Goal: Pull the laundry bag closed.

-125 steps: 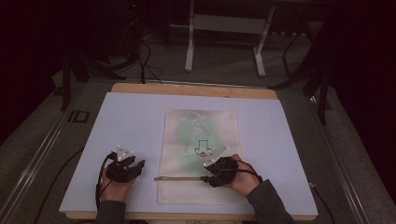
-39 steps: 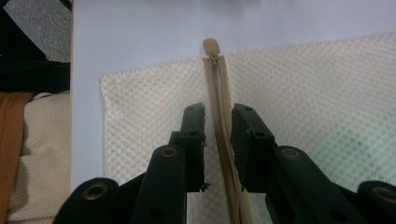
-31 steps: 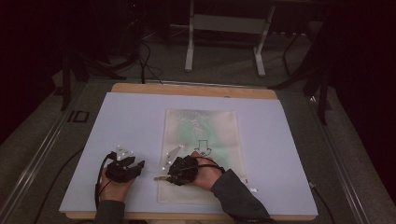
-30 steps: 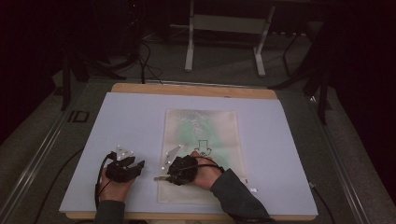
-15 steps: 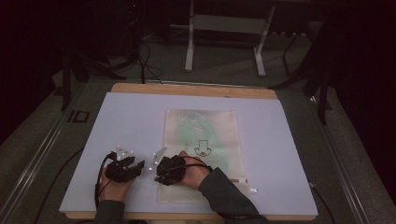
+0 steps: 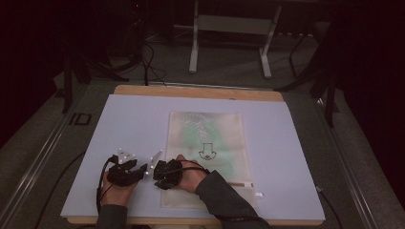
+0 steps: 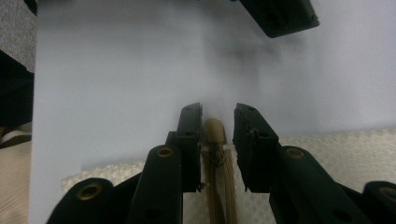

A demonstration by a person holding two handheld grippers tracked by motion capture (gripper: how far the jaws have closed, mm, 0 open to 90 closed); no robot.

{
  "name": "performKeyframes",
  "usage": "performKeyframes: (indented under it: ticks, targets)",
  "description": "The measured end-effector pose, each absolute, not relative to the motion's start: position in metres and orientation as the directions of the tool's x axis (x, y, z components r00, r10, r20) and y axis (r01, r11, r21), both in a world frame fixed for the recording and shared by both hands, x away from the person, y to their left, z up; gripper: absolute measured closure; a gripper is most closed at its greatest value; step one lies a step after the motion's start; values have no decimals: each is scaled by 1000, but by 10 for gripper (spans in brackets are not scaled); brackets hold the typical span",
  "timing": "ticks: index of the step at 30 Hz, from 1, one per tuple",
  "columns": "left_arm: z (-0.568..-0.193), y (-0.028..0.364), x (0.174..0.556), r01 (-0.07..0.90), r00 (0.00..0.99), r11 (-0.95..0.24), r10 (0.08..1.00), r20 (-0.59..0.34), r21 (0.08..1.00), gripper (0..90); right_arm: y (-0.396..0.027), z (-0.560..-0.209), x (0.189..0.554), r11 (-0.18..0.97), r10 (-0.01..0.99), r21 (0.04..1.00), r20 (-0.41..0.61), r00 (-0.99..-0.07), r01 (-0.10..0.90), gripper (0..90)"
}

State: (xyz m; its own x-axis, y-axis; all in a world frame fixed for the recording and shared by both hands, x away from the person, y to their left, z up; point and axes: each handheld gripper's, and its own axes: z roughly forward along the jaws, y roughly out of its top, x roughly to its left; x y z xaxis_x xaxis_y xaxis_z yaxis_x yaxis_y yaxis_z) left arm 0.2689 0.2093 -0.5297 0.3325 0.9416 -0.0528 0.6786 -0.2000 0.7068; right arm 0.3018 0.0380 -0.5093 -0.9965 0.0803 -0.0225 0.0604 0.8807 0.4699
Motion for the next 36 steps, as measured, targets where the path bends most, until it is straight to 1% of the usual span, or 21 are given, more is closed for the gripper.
performKeyframes:
  ticks: [4, 7, 8, 12, 15, 22, 27, 36]
  targets:
    - [-530, 209, 269, 680, 333, -202, 942, -52, 705, 528, 42, -512, 303, 887, 79, 459, -25, -997, 58, 746]
    - [-530, 208, 269, 680, 335, -205, 941, -50, 704, 528, 44, -512, 302, 891, 82, 449, -29, -996, 60, 805]
    - [-530, 208, 269, 680, 336, -205, 941, -50, 704, 528, 45, -511, 302, 893, 79, 446, -34, -996, 55, 809]
    - [-530, 208, 269, 679, 336, -205, 941, -50, 705, 528, 47, -510, 301, 895, 68, 444, -49, -996, 39, 812]
    - [-530, 207, 269, 680, 337, -206, 940, -50, 704, 528, 46, -508, 301, 877, 71, 479, -45, -996, 41, 813]
    - [-530, 207, 269, 679, 337, -207, 940, -49, 704, 528, 38, -499, 301, 853, 69, 521, -38, -997, 39, 814]
    - [-530, 206, 268, 677, 341, -209, 939, -49, 706, 528, 26, -495, 298, 837, 69, 547, -57, -996, 26, 813]
    - [-529, 203, 267, 671, 349, -212, 936, -51, 710, 529, 6, -499, 298, 839, 83, 542, -36, -996, 50, 809]
